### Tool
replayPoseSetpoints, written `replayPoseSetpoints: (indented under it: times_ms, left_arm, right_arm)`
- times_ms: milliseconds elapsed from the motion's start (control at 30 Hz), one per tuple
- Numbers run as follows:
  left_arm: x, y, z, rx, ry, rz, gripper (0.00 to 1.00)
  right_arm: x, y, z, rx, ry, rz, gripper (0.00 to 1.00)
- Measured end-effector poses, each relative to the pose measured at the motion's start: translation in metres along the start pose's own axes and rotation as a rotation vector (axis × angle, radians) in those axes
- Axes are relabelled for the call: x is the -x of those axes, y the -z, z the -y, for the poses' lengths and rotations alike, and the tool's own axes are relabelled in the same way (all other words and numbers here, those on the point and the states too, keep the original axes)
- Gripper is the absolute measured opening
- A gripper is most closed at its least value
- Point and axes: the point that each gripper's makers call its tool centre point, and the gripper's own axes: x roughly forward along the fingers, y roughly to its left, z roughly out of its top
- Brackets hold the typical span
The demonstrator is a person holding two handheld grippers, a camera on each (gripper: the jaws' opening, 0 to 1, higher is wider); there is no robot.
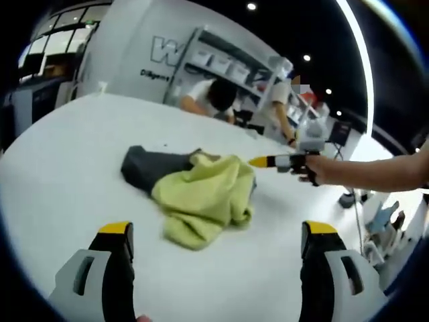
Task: Fold the garment on the visible template until the final outline fits inside the template.
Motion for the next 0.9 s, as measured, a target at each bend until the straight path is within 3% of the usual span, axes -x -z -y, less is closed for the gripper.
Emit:
replayPoseSetpoints:
  times_ms: [167,433,633,800,900]
  left_arm:
    - [0.001,0.002,0.004,-0.012,0.004,-0.006,0.99]
    - [0.003,0.001,0.003,-0.029,0.008,-0.004,0.99]
    - [0.004,0.0,0.005,-0.045,0.014,-0.004,0.99]
    - [0.006,0.002,0.005,-0.06,0.012,-0.008,0.99]
    - [0.007,0.002,0.005,-0.068,0.012,-0.009,0.99]
  right_arm:
    - [-0.025,-0.005,0.009,0.036,0.039,-0.059,0.23]
    - [-0.043,-0.014,0.011,0.124,0.07,-0.118,0.19]
    - [-0.054,-0.015,0.015,0.172,0.092,-0.163,0.01]
    - [-0.063,-0.003,0.013,0.197,0.076,-0.237,0.0]
    - [-0.07,-0.003,0.011,0.206,0.064,-0.244,0.0]
